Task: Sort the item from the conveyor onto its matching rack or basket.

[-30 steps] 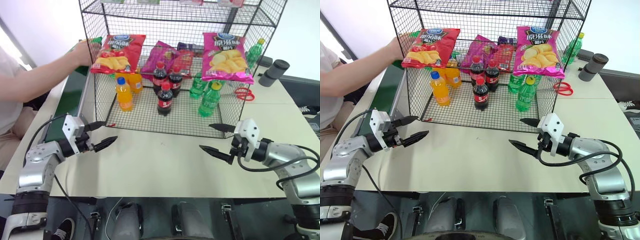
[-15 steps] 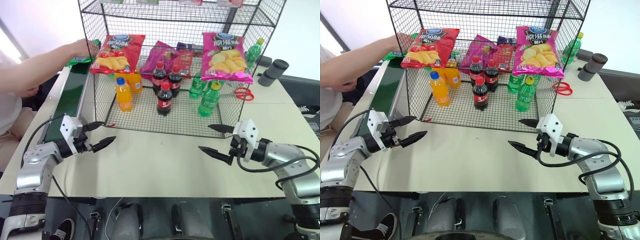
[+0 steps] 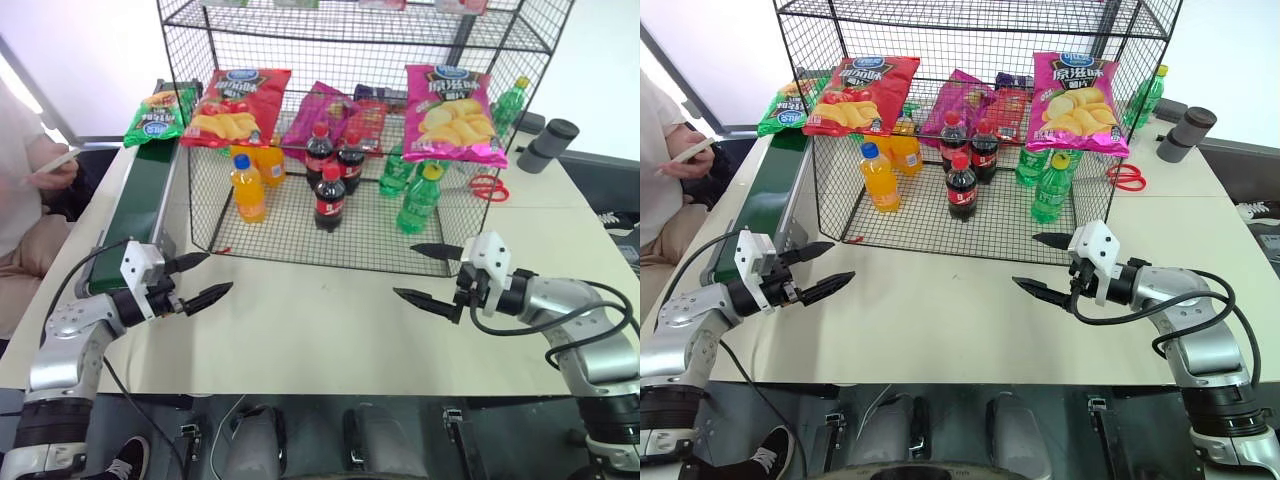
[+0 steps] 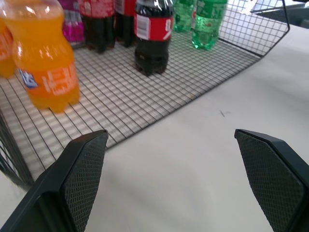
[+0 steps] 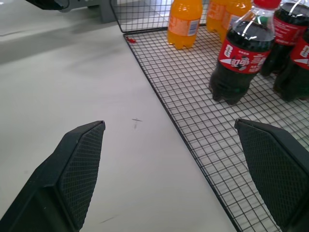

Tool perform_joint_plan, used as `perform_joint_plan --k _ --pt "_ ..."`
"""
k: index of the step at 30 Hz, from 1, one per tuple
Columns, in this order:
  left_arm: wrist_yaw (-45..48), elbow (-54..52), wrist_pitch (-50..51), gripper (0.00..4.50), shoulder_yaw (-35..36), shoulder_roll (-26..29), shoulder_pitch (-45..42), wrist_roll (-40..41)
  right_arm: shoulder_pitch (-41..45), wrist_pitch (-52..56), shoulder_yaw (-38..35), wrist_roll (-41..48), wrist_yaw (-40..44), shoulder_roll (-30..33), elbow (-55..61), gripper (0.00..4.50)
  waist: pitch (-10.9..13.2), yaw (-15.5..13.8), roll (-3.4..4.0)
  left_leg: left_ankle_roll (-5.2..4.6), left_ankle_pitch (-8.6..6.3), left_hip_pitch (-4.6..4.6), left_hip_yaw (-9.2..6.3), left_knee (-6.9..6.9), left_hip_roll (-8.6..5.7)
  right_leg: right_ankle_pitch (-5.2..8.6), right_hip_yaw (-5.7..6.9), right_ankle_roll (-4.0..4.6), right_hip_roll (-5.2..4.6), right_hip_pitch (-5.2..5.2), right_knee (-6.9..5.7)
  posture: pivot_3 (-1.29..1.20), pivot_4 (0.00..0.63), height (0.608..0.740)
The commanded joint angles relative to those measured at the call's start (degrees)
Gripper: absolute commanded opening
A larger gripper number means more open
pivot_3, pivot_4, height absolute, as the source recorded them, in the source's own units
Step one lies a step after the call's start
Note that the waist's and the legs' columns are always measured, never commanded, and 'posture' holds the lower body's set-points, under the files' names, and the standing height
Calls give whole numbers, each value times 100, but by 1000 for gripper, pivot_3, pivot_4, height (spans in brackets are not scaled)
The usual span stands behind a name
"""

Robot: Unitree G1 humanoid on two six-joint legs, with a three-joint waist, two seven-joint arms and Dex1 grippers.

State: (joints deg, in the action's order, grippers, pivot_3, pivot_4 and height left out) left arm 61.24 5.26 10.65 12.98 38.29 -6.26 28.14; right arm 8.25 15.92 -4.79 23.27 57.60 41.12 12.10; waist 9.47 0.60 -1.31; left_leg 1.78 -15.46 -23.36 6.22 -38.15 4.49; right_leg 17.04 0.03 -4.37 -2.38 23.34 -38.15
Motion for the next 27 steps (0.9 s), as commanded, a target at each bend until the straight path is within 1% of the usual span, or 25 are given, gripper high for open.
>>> perform_joint_plan --k 1,4,6,10,12,15,17,19,24,27 --pt "30 -352 83 4500 263 170 59 172 -9 -12 -43 96 -14 -20 199 4499 0 6 0 0 0 1 -1 0 0 0 0 0 -1 -1 0 0 150 740" --pt "-31 -553 264 4500 398 274 62 271 142 161 -143 303 -62 -49 299 4499 0 10 0 0 0 0 -5 0 0 0 -1 0 0 0 0 0 150 740" --pt "-99 -554 245 4500 449 229 34 298 275 151 -189 386 -113 -142 189 4499 -1 23 1 0 0 2 -8 0 1 0 -2 0 0 1 -2 0 150 740" --pt "-437 -606 246 4500 423 97 78 182 485 91 -70 167 -354 -298 -90 4499 -1 18 1 0 0 4 -7 0 1 0 -3 0 1 1 -3 0 150 740" --pt "-510 -884 355 4500 447 97 191 260 416 286 -131 477 -305 -326 231 4499 -1 2 1 0 0 1 -6 1 1 0 -3 0 0 1 -1 0 150 740" --pt "-663 -604 -152 4500 424 97 137 -139 508 201 -67 398 -210 -313 -7 4499 -1 2 1 -1 -1 -1 -7 1 0 0 -3 0 -1 2 1 0 150 740" --pt "-763 -704 -153 4500 473 79 161 -126 633 428 -78 739 -56 -391 19 4499 -1 6 1 -1 -1 0 -4 0 0 0 -2 0 -1 2 0 0 150 740" --pt "-838 -785 -165 4500 494 69 205 -140 726 489 -47 857 5 -465 36 4499 -1 24 1 0 0 2 -5 0 0 0 -3 1 0 2 -2 0 150 740" --pt "-875 -1117 -92 4500 802 137 570 39 842 459 450 468 -181 -676 32 4499 -1 31 1 -1 0 2 -6 2 5 0 -3 1 2 4 -1 0 150 740" --pt "-926 -1251 -411 4500 1007 217 864 -194 967 381 696 333 -264 -902 0 4499 -1 29 1 0 0 1 -5 4 7 0 -4 2 1 7 -2 0 150 740"
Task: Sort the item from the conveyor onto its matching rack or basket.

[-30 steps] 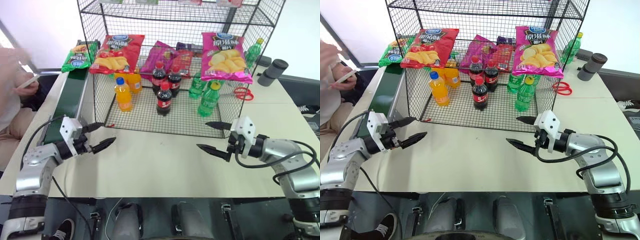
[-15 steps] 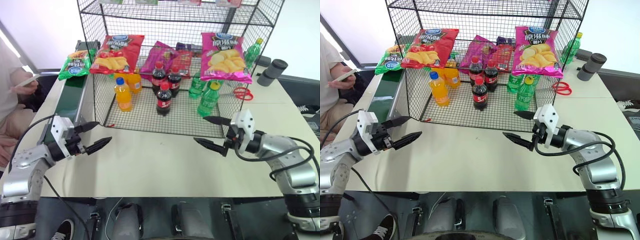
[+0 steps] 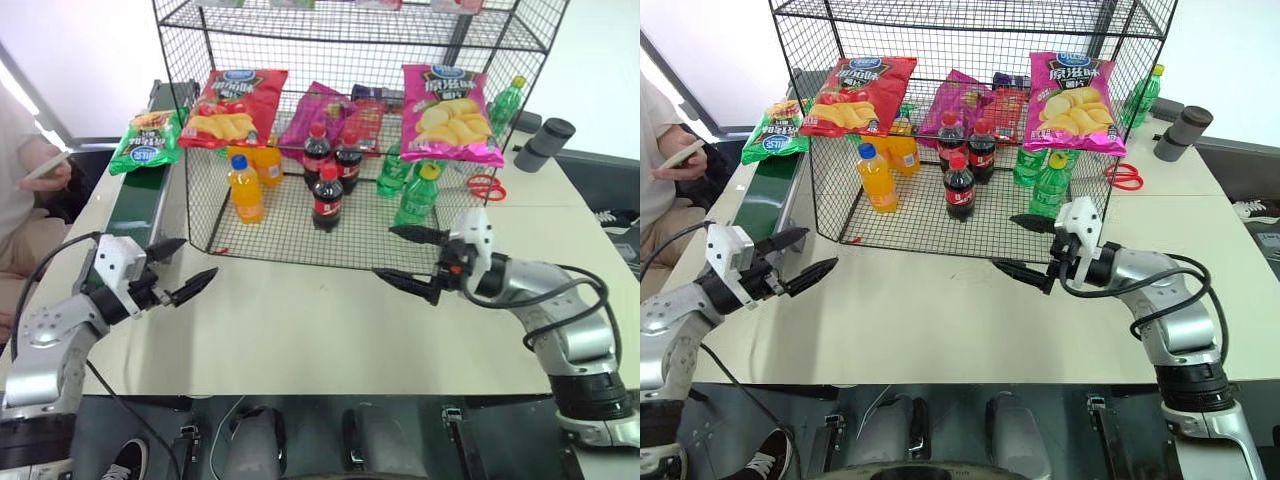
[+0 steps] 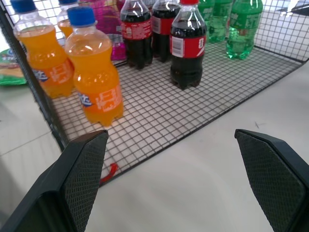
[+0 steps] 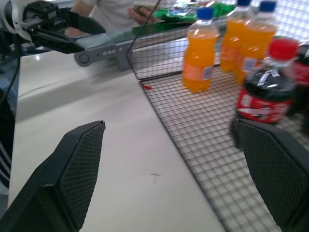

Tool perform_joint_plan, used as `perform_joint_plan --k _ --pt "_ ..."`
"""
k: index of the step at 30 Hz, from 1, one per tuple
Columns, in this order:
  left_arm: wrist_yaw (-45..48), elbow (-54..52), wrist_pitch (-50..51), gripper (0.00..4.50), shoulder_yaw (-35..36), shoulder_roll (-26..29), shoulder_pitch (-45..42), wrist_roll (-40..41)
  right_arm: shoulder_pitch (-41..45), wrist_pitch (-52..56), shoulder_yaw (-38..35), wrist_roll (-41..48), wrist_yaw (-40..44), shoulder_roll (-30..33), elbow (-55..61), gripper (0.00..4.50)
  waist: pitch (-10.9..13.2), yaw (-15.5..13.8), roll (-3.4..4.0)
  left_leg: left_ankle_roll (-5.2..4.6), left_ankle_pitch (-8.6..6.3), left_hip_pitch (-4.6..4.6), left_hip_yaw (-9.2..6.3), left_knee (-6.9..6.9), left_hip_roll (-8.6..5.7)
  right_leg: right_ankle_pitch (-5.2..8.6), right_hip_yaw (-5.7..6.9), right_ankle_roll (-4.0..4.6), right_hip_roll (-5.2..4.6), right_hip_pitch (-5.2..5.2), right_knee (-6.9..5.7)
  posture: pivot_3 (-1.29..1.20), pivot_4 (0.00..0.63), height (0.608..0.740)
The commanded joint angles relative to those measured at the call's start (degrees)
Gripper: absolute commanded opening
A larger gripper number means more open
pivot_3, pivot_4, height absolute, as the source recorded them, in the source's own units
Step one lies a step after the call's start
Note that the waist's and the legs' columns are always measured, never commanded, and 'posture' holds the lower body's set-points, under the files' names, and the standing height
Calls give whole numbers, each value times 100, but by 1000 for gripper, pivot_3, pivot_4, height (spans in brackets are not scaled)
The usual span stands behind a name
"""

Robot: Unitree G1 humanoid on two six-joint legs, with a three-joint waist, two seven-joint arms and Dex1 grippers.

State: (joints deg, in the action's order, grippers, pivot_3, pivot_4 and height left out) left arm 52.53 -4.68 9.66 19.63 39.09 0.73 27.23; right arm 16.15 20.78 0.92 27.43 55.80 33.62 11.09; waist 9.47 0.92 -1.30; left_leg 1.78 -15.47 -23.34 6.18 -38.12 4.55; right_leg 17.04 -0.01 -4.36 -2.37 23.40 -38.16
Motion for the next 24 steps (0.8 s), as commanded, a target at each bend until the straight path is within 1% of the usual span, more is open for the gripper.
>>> perform_joint_plan --k 1,3,6,8,13,15,18,20,22,24 --pt "-109 -253 -444 4500 361 147 203 -220 218 -131 145 -89 -102 -211 59 4499 0 -7 0 0 0 0 0 0 0 0 0 0 -1 0 0 0 150 740" --pt "-207 -235 -916 4500 493 213 435 -601 365 -311 296 -294 -167 -360 -96 4499 0 -10 0 0 0 0 1 -1 -2 0 0 0 -3 -1 -1 0 150 740" --pt "-399 -166 -1558 4500 698 291 749 -1081 564 -262 419 -278 -133 -554 -232 4499 -1 -6 -1 0 0 2 3 -2 -4 0 0 1 -6 -2 0 0 150 740" --pt "-561 -48 -2061 4500 846 300 924 -1398 639 -299 490 -319 -60 -613 -303 4499 -1 -13 -1 0 0 0 3 -1 -3 0 1 2 -6 0 0 0 150 740" --pt "-981 273 -2901 4500 1084 461 1389 -2183 857 -380 701 -407 123 -750 -511 4499 -1 -9 -1 -1 0 -1 12 2 -3 0 2 2 -10 2 2 0 150 740" --pt "-1361 524 -3330 4500 1207 583 1530 -2723 882 -424 839 -470 221 -777 -489 4499 -1 -7 -2 -1 0 0 12 2 -1 1 3 3 -11 2 2 0 150 740" --pt "-1851 801 -3690 4500 1335 694 1656 -3214 908 -546 1023 -634 343 -791 -560 4499 -1 -7 -2 -1 -1 0 12 5 2 1 3 3 -11 4 2 0 150 740" --pt "-2361 1011 -4019 4500 1452 863 1829 -3908 950 -596 1169 -765 353 -840 -633 4499 -2 -3 -2 -1 -1 -1 15 5 7 1 3 3 -13 5 2 0 150 740" --pt "-2648 1174 -4214 4500 1455 988 1936 -4264 980 -586 1294 -788 479 -839 -654 4499 -2 1 -3 -1 -1 -1 19 5 7 1 3 2 -13 6 2 0 150 740" --pt "-2809 1296 -4280 4500 1387 1045 1980 -4362 994 -632 1400 -820 663 -796 -642 4499 -2 0 -3 -1 -1 -1 22 6 11 1 4 3 -14 7 2 0 150 740"
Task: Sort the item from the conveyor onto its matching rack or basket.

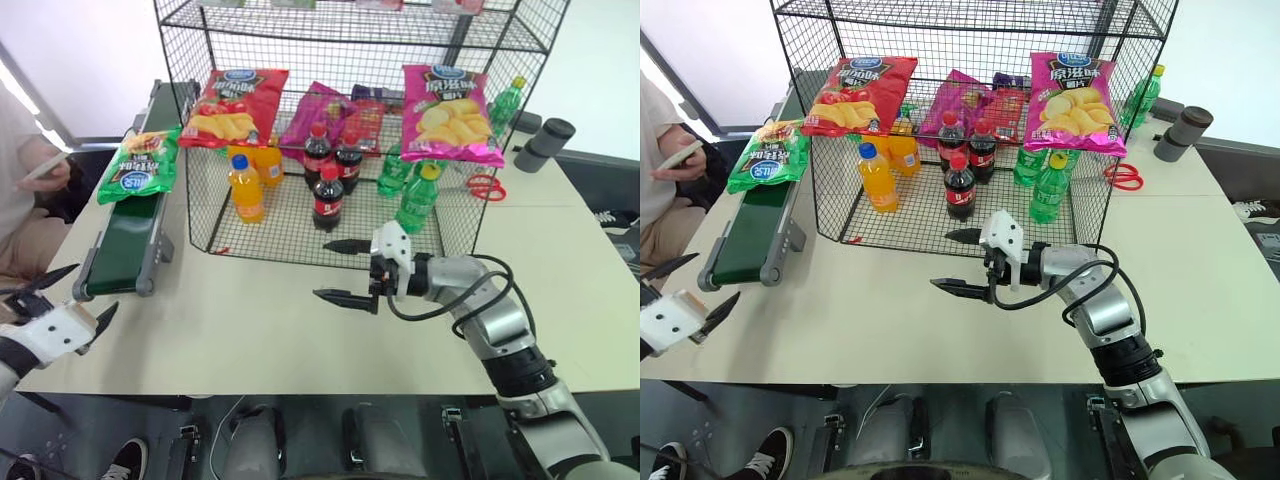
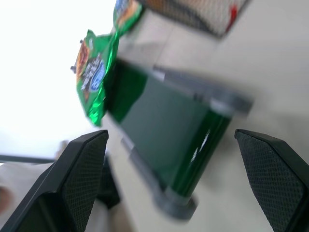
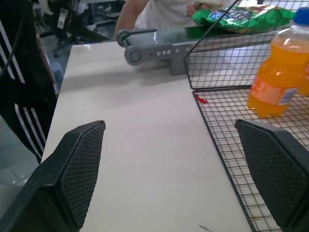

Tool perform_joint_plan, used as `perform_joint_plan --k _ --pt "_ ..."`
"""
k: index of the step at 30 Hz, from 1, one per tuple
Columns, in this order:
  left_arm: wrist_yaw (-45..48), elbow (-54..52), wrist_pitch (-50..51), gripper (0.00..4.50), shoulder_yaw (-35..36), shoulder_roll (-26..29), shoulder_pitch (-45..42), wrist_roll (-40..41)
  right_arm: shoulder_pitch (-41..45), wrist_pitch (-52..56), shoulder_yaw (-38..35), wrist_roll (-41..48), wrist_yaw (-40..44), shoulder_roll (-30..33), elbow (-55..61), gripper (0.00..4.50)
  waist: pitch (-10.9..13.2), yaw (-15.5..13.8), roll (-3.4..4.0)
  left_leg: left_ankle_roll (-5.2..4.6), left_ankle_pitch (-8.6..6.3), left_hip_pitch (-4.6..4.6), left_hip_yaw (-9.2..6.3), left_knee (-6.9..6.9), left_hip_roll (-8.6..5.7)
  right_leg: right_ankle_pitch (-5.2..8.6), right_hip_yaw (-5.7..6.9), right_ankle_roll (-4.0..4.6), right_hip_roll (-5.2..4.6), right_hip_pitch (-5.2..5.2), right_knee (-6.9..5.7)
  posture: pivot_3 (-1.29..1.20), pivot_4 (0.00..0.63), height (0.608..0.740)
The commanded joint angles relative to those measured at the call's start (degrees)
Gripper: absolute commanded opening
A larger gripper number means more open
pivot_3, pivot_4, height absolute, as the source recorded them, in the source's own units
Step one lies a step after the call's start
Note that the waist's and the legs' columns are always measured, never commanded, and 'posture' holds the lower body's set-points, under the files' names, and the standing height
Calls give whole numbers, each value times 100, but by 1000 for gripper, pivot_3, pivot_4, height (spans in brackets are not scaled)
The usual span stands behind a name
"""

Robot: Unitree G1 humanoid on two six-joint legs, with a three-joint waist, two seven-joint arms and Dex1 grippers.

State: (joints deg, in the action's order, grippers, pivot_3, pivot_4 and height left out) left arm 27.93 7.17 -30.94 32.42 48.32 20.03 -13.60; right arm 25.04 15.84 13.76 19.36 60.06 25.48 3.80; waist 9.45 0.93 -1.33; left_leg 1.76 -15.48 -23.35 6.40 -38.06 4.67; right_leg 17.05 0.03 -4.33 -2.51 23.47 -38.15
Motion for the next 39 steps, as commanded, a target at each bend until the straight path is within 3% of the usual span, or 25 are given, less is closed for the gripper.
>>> perform_joint_plan --k 1,15,23,31,39 --pt "-417 159 -233 4500 61 145 64 -334 126 -63 91 60 252 -15 109 4499 0 -8 0 0 0 0 2 0 1 0 0 0 -1 0 0 0 150 740" --pt "-1208 688 -496 4500 -281 567 -287 -829 126 113 -55 187 -166 -393 195 4499 -3 3 -4 0 -1 -1 9 2 5 -1 2 0 -6 3 -1 0 150 740" --pt "-1398 858 -511 4500 -506 679 -385 -887 3 15 -117 193 -164 -288 267 4499 -3 6 -5 0 -1 -2 11 3 5 -1 2 0 -3 4 -2 0 150 740" --pt "-1545 885 -461 4500 -721 698 -486 -937 -53 193 -743 1147 -370 -838 401 4499 -3 7 -5 1 -1 -2 12 4 5 -1 2 -1 0 5 -3 0 150 740" --pt "-1578 887 -442 4500 -859 735 -572 -965 -341 -49 -471 772 -329 -774 400 4499 -4 1 -6 1 -1 -2 13 4 4 -1 2 -1 -4 4 -3 0 150 740"
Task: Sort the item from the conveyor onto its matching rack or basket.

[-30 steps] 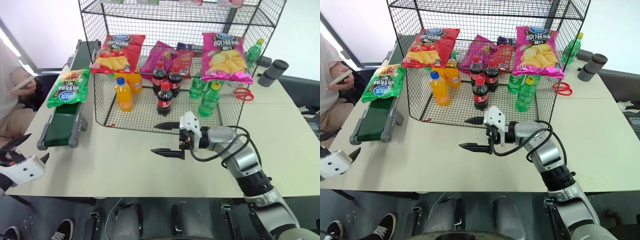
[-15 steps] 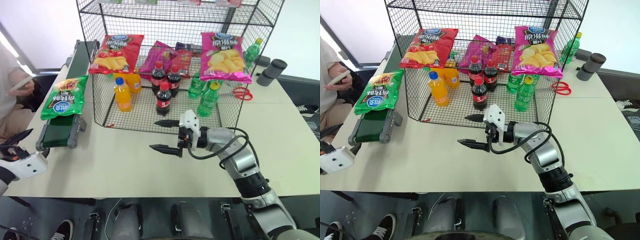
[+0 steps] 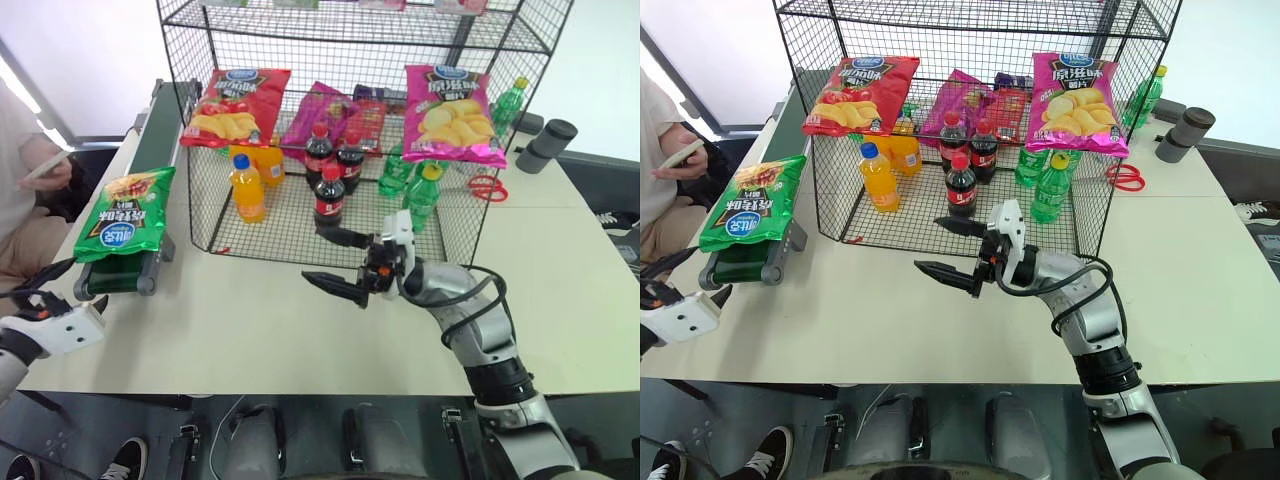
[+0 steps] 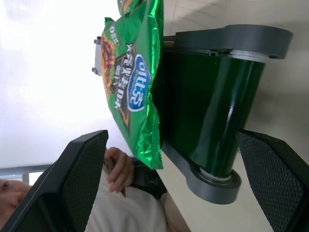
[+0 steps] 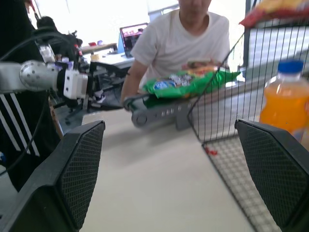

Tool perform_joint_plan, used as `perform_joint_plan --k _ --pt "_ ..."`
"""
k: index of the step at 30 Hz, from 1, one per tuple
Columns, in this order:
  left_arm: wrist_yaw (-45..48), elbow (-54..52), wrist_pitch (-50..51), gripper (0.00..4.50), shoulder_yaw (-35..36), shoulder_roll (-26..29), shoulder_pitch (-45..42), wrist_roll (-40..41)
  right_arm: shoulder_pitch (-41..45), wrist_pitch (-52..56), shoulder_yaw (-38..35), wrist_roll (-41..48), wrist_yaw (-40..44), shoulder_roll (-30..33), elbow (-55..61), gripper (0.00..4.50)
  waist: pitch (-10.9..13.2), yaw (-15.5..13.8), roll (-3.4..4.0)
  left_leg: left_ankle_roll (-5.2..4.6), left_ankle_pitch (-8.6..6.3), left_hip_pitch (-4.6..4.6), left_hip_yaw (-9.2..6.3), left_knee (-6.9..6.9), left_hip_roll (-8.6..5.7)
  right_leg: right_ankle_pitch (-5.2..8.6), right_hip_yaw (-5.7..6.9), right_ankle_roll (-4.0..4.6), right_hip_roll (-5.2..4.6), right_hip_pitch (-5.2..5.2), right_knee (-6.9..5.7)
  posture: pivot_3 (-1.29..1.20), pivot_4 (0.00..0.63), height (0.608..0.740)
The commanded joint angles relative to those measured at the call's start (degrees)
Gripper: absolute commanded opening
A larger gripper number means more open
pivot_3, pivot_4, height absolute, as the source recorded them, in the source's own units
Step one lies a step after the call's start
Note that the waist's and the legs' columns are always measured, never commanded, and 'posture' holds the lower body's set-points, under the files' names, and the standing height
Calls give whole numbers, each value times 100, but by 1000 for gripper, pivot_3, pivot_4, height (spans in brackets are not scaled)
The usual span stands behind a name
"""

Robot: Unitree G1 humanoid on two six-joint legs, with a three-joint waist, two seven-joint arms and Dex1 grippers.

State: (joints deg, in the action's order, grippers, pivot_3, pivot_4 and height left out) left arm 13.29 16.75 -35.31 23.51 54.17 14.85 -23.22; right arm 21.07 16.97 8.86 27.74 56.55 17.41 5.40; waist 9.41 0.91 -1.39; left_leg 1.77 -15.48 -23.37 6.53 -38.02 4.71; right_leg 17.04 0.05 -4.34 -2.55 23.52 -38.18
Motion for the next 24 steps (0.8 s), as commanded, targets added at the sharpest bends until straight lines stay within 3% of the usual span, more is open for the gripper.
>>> perform_joint_plan --k 1,22,24 --pt "-102 -61 -2 4500 13 155 -78 16 70 -164 10 -69 19 29 227 4499 0 9 0 0 0 1 0 0 0 0 0 0 0 0 -1 0 150 740" --pt "45 -1 121 4500 -344 149 -412 144 79 -254 -25 -276 -17 144 193 4499 0 -3 0 0 0 0 1 0 -3 0 0 0 4 1 -1 0 150 740" --pt "151 -15 138 3938 -385 132 -428 268 90 -254 -33 -283 -19 143 188 4500 0 2 0 0 0 0 1 0 -3 0 0 0 4 1 -1 0 150 740"
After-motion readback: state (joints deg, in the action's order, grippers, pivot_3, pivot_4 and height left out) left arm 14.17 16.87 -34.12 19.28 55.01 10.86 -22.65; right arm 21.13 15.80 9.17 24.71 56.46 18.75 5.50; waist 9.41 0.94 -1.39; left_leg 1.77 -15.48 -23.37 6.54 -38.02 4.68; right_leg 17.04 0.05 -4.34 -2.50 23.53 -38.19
